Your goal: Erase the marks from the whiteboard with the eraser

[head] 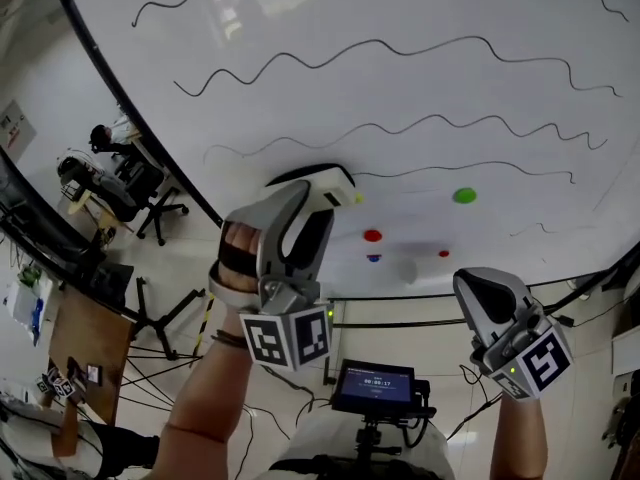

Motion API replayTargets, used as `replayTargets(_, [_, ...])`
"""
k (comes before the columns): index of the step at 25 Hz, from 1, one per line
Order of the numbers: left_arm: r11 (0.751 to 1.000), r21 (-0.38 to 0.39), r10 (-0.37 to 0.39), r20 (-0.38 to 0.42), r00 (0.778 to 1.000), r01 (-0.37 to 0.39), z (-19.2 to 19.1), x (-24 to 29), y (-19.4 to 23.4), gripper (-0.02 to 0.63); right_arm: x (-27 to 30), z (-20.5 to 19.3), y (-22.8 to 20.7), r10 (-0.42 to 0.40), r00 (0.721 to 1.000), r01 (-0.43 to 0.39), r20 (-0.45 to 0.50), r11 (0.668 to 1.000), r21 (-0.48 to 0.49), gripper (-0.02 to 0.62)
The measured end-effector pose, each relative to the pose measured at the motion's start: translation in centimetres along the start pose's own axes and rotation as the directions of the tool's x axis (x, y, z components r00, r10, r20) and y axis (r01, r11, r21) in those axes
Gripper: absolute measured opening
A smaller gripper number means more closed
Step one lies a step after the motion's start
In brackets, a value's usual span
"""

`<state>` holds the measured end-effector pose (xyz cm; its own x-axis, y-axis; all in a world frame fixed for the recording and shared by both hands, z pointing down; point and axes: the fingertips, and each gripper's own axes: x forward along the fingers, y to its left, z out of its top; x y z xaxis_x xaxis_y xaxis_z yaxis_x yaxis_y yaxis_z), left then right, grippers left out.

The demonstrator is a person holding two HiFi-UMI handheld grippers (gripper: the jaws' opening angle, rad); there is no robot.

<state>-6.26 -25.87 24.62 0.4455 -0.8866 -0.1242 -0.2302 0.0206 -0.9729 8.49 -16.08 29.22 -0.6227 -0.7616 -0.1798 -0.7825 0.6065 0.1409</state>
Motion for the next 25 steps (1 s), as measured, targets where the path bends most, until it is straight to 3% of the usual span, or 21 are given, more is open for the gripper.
replayTargets(8, [0.999, -0.033, 0.030, -0.105, 0.994, -0.033, -3.4, -1.1, 0.2, 0.252, -1.0, 0.7, -0.6, -0.024, 0.999, 0.023, 0.032, 0.999, 0.024, 0.006])
replayTargets(18, [0.999, -0.051, 0.017, -0.027, 0.999, -0.018, 3.9, 0.9, -1.4, 0.252, -3.8, 0.5, -1.3, -0.050, 0.997, 0.048, 0.051, 0.998, 0.043, 0.006])
replayTargets(25, [0.999, -0.021, 0.037, -0.017, 0.999, -0.037, 5.1, 1.3, -0.8, 0.252, -4.0, 0.7, -2.4, -0.053, 0.998, 0.052, 0.033, 0.997, 0.049, 0.006])
